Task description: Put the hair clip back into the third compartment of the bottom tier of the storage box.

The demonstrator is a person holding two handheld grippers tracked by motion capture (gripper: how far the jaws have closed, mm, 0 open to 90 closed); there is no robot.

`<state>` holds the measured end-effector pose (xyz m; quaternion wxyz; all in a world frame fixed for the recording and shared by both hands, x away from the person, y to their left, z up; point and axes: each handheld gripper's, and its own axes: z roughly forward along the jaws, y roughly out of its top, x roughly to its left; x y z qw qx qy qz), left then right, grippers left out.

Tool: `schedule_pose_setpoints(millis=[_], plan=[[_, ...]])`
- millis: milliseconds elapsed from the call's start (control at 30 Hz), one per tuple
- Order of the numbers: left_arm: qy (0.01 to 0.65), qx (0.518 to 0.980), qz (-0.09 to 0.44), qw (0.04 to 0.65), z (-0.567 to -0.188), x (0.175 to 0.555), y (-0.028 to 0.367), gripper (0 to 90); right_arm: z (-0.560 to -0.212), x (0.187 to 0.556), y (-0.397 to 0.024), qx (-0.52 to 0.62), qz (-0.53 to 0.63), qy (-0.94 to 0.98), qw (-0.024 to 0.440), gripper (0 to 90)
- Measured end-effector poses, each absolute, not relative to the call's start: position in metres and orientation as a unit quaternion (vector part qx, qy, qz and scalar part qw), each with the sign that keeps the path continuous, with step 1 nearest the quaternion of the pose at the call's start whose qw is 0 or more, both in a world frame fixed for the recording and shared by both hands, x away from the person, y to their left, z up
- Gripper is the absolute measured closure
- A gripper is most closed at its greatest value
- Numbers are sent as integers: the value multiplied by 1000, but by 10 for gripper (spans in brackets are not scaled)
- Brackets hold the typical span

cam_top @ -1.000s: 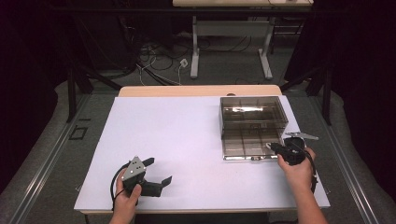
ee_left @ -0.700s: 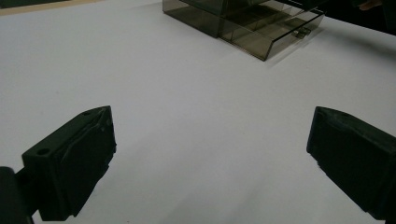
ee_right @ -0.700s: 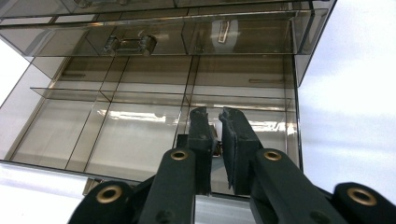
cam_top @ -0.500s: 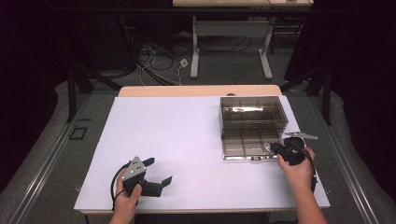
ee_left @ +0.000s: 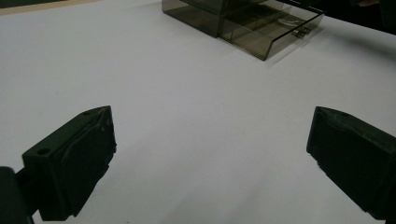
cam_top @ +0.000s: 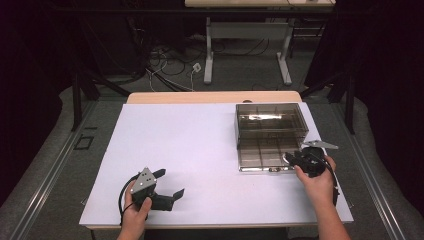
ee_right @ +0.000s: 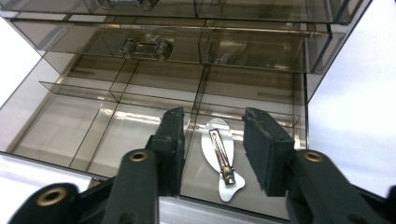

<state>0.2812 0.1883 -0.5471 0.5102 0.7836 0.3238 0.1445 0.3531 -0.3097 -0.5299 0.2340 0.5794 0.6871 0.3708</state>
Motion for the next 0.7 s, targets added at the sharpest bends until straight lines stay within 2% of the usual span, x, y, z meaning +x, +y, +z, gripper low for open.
schedule_pose_setpoints(millis=[267,700], plan=[[324,784,144,510,-547,281,188,15,-522,352,-306,566,390,688,232,503],[324,784,144,510,-547,281,188,15,-514,350,-303,535,409,693,258,412]])
